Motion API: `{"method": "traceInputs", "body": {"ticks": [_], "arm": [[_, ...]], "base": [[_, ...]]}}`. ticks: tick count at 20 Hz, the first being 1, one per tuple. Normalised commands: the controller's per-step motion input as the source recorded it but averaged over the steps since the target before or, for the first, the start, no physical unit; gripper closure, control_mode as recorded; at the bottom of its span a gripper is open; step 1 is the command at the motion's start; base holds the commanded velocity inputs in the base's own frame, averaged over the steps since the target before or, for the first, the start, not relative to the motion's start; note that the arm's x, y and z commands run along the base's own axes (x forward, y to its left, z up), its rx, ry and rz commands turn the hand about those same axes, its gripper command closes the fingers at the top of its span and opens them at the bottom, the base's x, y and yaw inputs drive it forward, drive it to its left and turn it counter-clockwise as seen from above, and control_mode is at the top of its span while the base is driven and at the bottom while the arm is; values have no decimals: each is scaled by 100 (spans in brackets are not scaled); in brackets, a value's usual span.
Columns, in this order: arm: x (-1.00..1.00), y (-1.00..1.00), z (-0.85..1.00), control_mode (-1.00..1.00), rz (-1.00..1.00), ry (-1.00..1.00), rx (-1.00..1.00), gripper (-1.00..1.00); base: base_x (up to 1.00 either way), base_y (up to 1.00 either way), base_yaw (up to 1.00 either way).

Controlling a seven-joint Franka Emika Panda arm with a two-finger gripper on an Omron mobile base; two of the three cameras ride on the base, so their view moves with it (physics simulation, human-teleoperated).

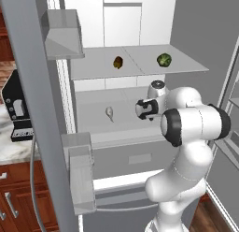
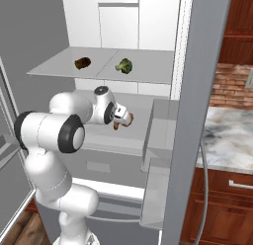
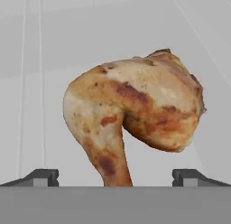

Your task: Gather the broccoli and sweet potato from the fridge and place them on a tray on the dining counter. Then gather the chicken drumstick and fish from the fridge and place them on the other tray.

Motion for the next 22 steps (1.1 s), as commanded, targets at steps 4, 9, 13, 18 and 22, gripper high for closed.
{"method": "traceInputs", "body": {"ticks": [4,9,13,18,22], "arm": [[27,0,-10,-100,0,3,0,-100],[11,0,-25,-100,-1,3,0,-100],[0,0,-34,-100,-3,1,0,-100],[-1,0,-52,-100,-5,0,0,-100],[-14,0,-81,-100,-11,0,0,-100]], "base": [[0,0,0],[0,0,0],[0,0,0],[0,0,0],[0,0,0]]}}
